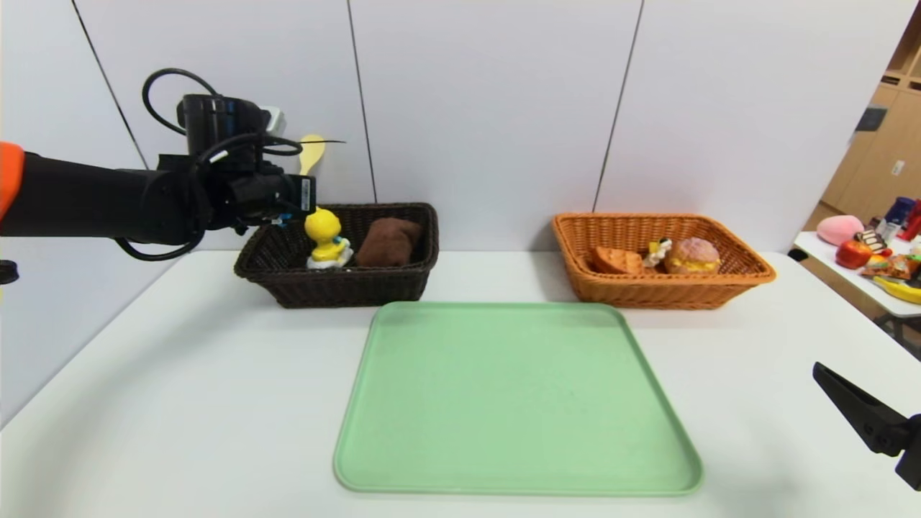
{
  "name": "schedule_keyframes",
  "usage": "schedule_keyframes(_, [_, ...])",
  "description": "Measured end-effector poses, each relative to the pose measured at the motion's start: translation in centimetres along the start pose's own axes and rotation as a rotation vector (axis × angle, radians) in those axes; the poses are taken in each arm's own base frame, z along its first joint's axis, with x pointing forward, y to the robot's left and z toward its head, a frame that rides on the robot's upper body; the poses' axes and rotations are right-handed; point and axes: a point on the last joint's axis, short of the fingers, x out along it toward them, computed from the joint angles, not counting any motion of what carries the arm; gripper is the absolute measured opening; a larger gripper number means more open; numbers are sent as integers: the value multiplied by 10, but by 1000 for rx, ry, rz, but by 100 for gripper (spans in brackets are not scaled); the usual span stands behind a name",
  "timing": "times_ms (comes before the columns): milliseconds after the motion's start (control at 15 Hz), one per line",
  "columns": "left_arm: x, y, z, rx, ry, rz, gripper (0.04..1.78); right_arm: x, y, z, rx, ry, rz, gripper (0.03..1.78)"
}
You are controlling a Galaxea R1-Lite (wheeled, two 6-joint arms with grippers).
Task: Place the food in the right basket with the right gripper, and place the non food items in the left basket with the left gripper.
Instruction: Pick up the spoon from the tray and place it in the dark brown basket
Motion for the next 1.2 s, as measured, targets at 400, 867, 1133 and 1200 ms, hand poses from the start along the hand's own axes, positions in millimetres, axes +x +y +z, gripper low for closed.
schedule_keyframes(400, [31, 7, -35, -5, 100, 34, 16, 0, 0, -1, 0, 2, 0, 170])
schedule_keyframes(867, [45, 15, -57, 3, 138, 88, 16, 0, 0, 0, -1, 3, 2, 170])
schedule_keyframes(1133, [51, 15, -63, 13, 140, 122, 22, 0, 0, 0, 1, 1, 1, 170])
schedule_keyframes(1200, [51, 15, -64, 10, 144, 124, 40, 0, 0, 0, 1, 1, 1, 170])
